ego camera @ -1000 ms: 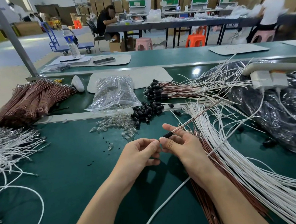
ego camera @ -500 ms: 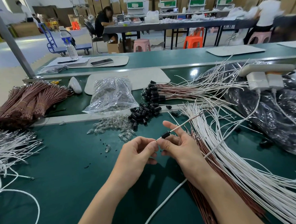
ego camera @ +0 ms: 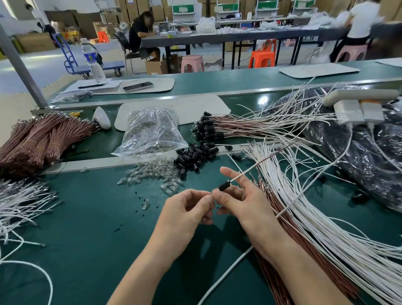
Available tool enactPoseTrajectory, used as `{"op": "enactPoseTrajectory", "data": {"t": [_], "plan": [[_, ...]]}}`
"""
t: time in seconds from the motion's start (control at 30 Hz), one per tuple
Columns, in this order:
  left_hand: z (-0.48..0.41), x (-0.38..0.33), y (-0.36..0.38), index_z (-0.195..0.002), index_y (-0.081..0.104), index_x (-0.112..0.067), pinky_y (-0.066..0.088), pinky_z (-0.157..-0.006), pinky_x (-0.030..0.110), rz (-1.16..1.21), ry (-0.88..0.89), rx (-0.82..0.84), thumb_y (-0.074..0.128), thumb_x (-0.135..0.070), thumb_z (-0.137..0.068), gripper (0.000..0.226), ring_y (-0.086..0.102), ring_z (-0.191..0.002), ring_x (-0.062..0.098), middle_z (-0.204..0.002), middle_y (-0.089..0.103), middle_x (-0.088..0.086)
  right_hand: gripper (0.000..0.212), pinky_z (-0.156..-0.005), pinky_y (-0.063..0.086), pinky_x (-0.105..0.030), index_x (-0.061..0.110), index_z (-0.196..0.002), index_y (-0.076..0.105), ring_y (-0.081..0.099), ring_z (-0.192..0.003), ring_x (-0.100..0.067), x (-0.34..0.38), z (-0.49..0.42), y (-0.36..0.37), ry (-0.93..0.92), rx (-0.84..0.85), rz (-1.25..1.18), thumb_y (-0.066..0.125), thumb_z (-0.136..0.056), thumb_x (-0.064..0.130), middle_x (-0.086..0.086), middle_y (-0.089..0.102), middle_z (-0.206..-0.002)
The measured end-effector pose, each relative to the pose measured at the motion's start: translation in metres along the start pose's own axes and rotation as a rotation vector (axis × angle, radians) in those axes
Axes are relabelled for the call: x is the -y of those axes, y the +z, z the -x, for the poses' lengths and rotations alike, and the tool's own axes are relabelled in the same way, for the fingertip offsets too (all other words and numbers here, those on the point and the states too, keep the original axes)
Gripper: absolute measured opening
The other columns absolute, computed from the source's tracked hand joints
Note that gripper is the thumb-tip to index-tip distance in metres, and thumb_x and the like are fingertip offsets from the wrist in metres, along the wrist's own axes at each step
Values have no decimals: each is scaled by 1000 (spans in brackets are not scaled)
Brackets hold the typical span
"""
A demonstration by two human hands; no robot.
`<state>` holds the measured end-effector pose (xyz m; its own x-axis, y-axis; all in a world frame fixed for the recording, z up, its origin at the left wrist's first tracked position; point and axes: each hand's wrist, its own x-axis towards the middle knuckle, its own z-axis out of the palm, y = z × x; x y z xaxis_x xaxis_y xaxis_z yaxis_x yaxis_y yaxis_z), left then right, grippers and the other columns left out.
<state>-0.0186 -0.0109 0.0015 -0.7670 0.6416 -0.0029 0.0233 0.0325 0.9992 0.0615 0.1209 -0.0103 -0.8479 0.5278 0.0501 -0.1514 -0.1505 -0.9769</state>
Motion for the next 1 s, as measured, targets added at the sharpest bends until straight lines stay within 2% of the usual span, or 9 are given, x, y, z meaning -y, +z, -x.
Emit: {"op": "enactPoseTrajectory", "data": {"t": [0.17,0.27,0.37,0.47,0.63,0.7,0.83,0.9,1.0], "plan": [[-1,3,-5,-93,73,-22,57,-70,24,-129,51,-2,65,-23,-98,9,67,-76,10,-84,75,-4,48,-82,59,-25,28,-130,58,72,-83,-14,0,-1,1,17,7,-85,70,-91,3,4,67,-72],[-5,9,-24,-102,66,-31,45,-87,25,-675,270,-280,59,-38,-99,10,60,-96,7,-98,70,-14,47,-83,59,-26,24,-129,58,70,-82,-14,1,-2,0,38,-42,-199,68,-90,-1,0,65,-75],[-11,16,-44,-132,57,-24,34,-101,42,-1090,149,-458,52,-46,-101,39,46,-122,28,-132,55,2,45,-79,60,-26,17,-126,59,71,-81,-17,4,-4,-3,68,-80,-336,67,-88,-4,-7,67,-77],[-15,21,-50,-127,61,-27,32,-101,43,-1153,22,-420,49,-47,-102,35,44,-122,29,-130,52,5,52,-76,60,-27,12,-128,58,71,-79,-19,7,-5,-3,88,-75,-436,70,-79,0,-10,68,-77],[-18,20,-46,-111,66,-23,35,-93,40,-1176,116,-435,51,-35,-102,21,51,-109,25,-115,58,1,58,-75,61,-28,10,-130,57,73,-79,-20,9,-4,-7,115,-51,-507,71,-74,3,-11,71,-80],[-18,18,-44,-104,64,-20,36,-90,36,-1078,200,-449,52,-30,-100,16,51,-101,19,-106,61,-2,58,-75,61,-29,9,-130,58,73,-81,-21,9,-4,-9,132,-47,-530,72,-75,3,-11,72,-83],[-5,5,-19,-85,59,-27,46,-72,29,-412,229,-336,40,-39,-96,25,57,-80,8,-80,65,-8,57,-74,61,-30,7,-130,60,74,-80,-21,8,-5,-10,161,-41,-593,73,-74,1,-11,73,-83],[1,3,0,-88,63,-23,51,-73,25,-241,213,-206,45,-32,-104,25,65,-79,11,-82,69,-5,57,-74,61,-31,7,-130,59,74,-79,-21,7,-6,-9,171,-33,-604,72,-75,1,-11,72,-83],[5,3,16,-99,65,-20,54,-73,20,-104,216,-110,61,-19,-100,4,70,-79,14,-86,73,-3,56,-74,61,-30,8,-129,59,74,-77,-20,6,-6,-8,172,-29,-600,72,-75,1,-9,72,-81]]}}
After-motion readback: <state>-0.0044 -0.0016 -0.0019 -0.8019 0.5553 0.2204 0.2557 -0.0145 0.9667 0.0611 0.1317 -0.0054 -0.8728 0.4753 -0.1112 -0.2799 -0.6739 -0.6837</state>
